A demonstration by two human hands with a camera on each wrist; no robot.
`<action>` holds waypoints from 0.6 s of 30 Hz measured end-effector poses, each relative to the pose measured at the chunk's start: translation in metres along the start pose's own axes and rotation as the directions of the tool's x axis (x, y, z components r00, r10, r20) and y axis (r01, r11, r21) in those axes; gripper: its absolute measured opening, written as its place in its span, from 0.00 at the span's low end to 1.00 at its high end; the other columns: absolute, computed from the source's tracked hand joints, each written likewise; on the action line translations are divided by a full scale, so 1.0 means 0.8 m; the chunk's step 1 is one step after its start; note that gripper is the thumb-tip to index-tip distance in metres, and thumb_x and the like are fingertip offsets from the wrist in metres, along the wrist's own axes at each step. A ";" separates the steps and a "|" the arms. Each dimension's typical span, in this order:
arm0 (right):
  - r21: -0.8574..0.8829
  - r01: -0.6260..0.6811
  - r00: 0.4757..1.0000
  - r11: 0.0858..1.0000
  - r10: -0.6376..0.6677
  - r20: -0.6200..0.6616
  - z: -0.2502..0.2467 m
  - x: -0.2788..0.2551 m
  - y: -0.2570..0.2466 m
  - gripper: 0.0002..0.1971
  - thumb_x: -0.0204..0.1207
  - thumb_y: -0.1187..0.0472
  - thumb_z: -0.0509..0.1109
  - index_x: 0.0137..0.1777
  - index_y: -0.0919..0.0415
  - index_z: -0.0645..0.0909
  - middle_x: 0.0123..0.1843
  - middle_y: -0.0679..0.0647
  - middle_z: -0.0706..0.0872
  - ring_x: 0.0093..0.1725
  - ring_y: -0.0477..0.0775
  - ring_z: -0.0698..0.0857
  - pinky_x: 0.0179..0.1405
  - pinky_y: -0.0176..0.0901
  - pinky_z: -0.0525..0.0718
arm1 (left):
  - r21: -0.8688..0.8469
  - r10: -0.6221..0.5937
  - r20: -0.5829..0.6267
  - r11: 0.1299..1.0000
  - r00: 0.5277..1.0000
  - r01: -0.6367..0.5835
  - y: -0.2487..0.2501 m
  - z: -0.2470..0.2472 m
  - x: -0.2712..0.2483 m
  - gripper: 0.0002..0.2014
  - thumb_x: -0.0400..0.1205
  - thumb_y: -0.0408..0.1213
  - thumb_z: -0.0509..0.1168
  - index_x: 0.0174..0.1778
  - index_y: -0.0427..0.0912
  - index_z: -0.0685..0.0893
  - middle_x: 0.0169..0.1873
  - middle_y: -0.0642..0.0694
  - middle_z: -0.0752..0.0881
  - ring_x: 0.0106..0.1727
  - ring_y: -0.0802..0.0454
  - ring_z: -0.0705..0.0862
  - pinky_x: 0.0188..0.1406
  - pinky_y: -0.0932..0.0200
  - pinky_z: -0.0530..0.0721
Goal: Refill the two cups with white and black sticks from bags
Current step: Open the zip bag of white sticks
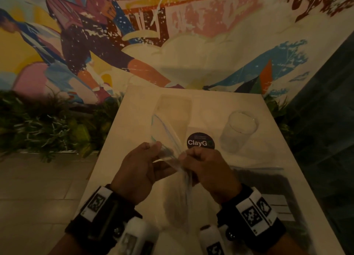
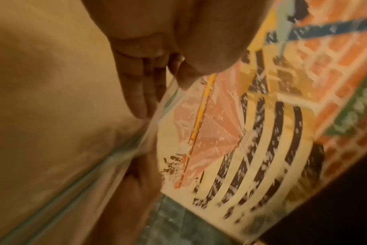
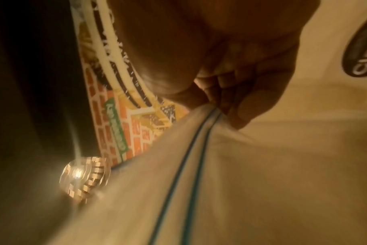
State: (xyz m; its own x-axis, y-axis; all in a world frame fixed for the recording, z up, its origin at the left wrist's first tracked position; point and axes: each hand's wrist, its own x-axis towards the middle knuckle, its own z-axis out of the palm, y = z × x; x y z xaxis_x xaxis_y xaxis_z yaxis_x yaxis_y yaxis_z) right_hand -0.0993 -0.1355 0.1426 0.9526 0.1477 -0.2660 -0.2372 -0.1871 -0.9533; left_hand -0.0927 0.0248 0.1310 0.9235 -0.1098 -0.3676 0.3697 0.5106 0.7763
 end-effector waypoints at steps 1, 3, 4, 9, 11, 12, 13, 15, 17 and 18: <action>0.092 -0.041 0.999 0.995 0.044 -0.028 -0.006 0.003 0.002 0.09 0.79 0.62 0.68 0.39 0.64 0.84 0.26 0.52 0.84 0.26 0.51 0.81 0.25 0.42 0.82 | -0.052 -0.010 -0.011 0.999 1.000 0.009 0.001 -0.004 0.000 0.11 0.84 0.37 0.57 0.40 0.36 0.79 0.36 0.39 0.87 0.34 0.45 0.89 0.31 0.55 0.88; 0.279 -0.132 0.985 0.951 0.157 -0.068 -0.018 0.007 0.010 0.11 0.80 0.63 0.66 0.36 0.64 0.81 0.25 0.55 0.82 0.23 0.50 0.80 0.23 0.40 0.80 | -0.119 -0.045 -0.061 0.992 0.997 0.037 0.002 -0.021 0.003 0.12 0.85 0.39 0.56 0.39 0.39 0.79 0.29 0.45 0.85 0.28 0.52 0.86 0.28 0.58 0.87; 0.367 -0.167 0.974 0.915 0.210 -0.082 -0.024 0.009 0.014 0.12 0.80 0.63 0.66 0.35 0.64 0.80 0.25 0.55 0.81 0.23 0.50 0.79 0.22 0.39 0.79 | -0.131 -0.067 -0.100 0.990 0.993 0.054 0.003 -0.031 0.007 0.12 0.85 0.39 0.57 0.38 0.41 0.80 0.26 0.47 0.84 0.25 0.54 0.85 0.26 0.60 0.87; 0.732 -0.179 0.923 0.657 0.370 -0.106 -0.055 0.013 0.030 0.15 0.81 0.61 0.61 0.34 0.62 0.80 0.21 0.50 0.74 0.17 0.45 0.70 0.11 0.31 0.68 | -0.195 -0.048 -0.136 0.981 0.990 0.021 0.023 -0.067 0.007 0.05 0.76 0.35 0.63 0.34 0.43 0.77 0.23 0.49 0.80 0.19 0.60 0.79 0.18 0.67 0.82; 0.799 -0.196 0.926 0.568 0.375 -0.038 -0.059 0.014 0.035 0.15 0.81 0.60 0.58 0.34 0.62 0.79 0.19 0.49 0.68 0.15 0.43 0.64 0.11 0.30 0.63 | -0.216 0.029 -0.090 0.975 0.996 -0.048 0.027 -0.084 -0.001 0.04 0.72 0.33 0.62 0.40 0.42 0.79 0.28 0.46 0.85 0.26 0.55 0.85 0.29 0.61 0.89; 0.807 -0.213 0.925 0.552 0.381 -0.017 -0.058 0.014 0.039 0.16 0.81 0.60 0.58 0.32 0.62 0.77 0.17 0.49 0.66 0.14 0.43 0.62 0.10 0.29 0.60 | -0.182 0.058 -0.086 0.980 0.995 -0.073 0.020 -0.097 0.002 0.10 0.71 0.29 0.60 0.46 0.41 0.80 0.33 0.43 0.88 0.32 0.51 0.88 0.34 0.57 0.90; 0.805 -0.232 0.920 0.546 0.391 0.000 -0.056 0.014 0.044 0.17 0.81 0.59 0.58 0.31 0.61 0.75 0.16 0.48 0.63 0.13 0.43 0.60 0.10 0.28 0.59 | -0.110 0.078 -0.109 0.990 0.991 -0.090 0.011 -0.106 0.007 0.16 0.72 0.23 0.59 0.53 0.41 0.79 0.38 0.41 0.89 0.37 0.46 0.90 0.36 0.56 0.90; 0.794 -0.277 0.917 0.541 0.396 0.050 -0.052 0.014 0.049 0.16 0.80 0.59 0.60 0.29 0.59 0.71 0.15 0.47 0.61 0.12 0.43 0.58 0.10 0.28 0.57 | 0.265 0.129 -0.176 0.961 0.976 -0.079 -0.020 -0.128 0.023 0.24 0.75 0.15 0.60 0.64 0.40 0.75 0.50 0.39 0.87 0.51 0.38 0.86 0.37 0.62 0.88; 0.755 -0.313 0.922 0.576 0.374 0.096 -0.046 0.013 0.044 0.13 0.75 0.59 0.62 0.29 0.58 0.70 0.16 0.48 0.61 0.11 0.43 0.58 0.10 0.29 0.55 | 0.620 0.147 -0.253 0.784 0.956 0.044 -0.055 -0.139 0.040 0.37 0.72 0.26 0.73 0.77 0.39 0.65 0.71 0.42 0.74 0.70 0.40 0.75 0.59 0.63 0.80; 0.721 -0.326 0.926 0.611 0.359 0.114 -0.044 0.014 0.043 0.12 0.75 0.59 0.62 0.30 0.59 0.72 0.16 0.48 0.63 0.11 0.43 0.58 0.11 0.29 0.54 | 0.700 0.055 -0.161 0.710 0.985 0.075 -0.067 -0.138 0.045 0.48 0.68 0.36 0.78 0.81 0.40 0.57 0.78 0.46 0.64 0.78 0.45 0.65 0.72 0.62 0.69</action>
State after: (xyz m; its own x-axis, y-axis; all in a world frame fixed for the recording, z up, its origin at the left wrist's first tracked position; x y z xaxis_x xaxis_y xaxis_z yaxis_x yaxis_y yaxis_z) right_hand -0.0899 -0.1747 0.1116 0.7755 0.1802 -0.6051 -0.5927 0.5380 -0.5993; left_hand -0.0911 0.0877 0.0193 0.9138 0.0575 -0.4021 0.4035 -0.2424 0.8823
